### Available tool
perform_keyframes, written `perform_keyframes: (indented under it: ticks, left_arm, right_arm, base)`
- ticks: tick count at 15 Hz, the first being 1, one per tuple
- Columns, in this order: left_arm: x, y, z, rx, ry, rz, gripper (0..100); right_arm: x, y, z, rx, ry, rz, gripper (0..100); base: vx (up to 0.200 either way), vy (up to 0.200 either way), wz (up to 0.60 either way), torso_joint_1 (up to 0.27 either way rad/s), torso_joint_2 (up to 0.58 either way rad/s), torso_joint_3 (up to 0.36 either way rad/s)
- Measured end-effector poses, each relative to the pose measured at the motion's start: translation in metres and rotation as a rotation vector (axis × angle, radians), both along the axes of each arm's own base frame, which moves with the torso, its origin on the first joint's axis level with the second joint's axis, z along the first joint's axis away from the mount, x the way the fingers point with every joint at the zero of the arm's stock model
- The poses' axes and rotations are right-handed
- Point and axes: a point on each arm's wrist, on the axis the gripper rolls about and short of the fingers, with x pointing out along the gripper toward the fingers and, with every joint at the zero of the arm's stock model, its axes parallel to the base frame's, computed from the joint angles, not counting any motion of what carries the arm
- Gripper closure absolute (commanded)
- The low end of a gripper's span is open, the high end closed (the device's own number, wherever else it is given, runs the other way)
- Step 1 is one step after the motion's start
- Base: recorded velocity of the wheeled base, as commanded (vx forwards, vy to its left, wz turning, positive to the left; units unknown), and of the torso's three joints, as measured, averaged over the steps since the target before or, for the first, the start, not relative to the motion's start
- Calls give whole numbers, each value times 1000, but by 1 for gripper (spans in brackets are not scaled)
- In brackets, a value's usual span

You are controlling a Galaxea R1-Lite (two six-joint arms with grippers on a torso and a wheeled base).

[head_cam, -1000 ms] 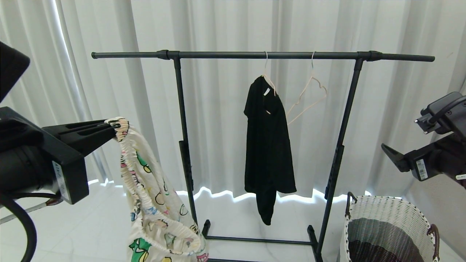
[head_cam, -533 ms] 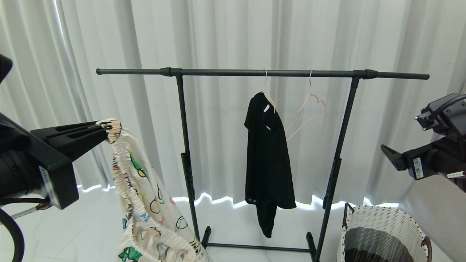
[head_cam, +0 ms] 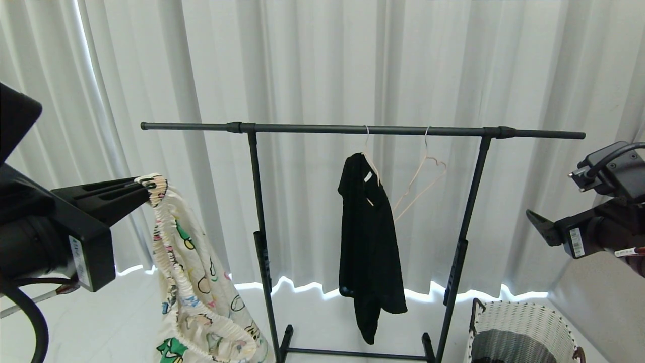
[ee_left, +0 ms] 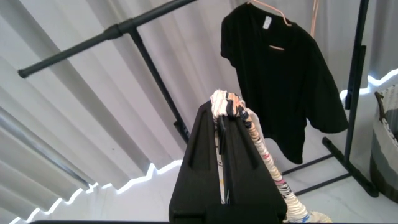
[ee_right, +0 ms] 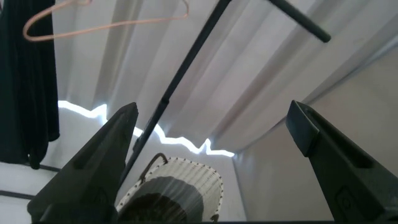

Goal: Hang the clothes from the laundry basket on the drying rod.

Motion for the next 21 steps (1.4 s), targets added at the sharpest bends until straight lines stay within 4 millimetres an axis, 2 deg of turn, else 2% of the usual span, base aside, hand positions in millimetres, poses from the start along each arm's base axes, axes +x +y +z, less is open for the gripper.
perform_keyframes:
  ticks: [8, 13, 18, 21]
  left_arm:
    - [1, 0, -4, 6, 10, 4, 100]
    - [-3, 3, -9, 11, 17, 7, 100]
    - [-12, 15, -13, -1, 5, 33, 100]
    - [-16, 18, -12, -11, -7, 34, 100]
  right_arm:
    - [-1, 0, -1, -1, 2, 2, 0]
    - [-2, -1, -1, 28, 2, -2, 0]
    - [-9, -4, -16, 20, 42, -7, 0]
    - [-15, -7, -20, 15, 50, -5, 0]
  base:
    - [0, 0, 0, 250, -530, -283]
    - [0, 0, 0, 21, -43, -21]
    - [0, 0, 0, 0, 0, 0]
    - [200, 0, 0, 1, -4, 1]
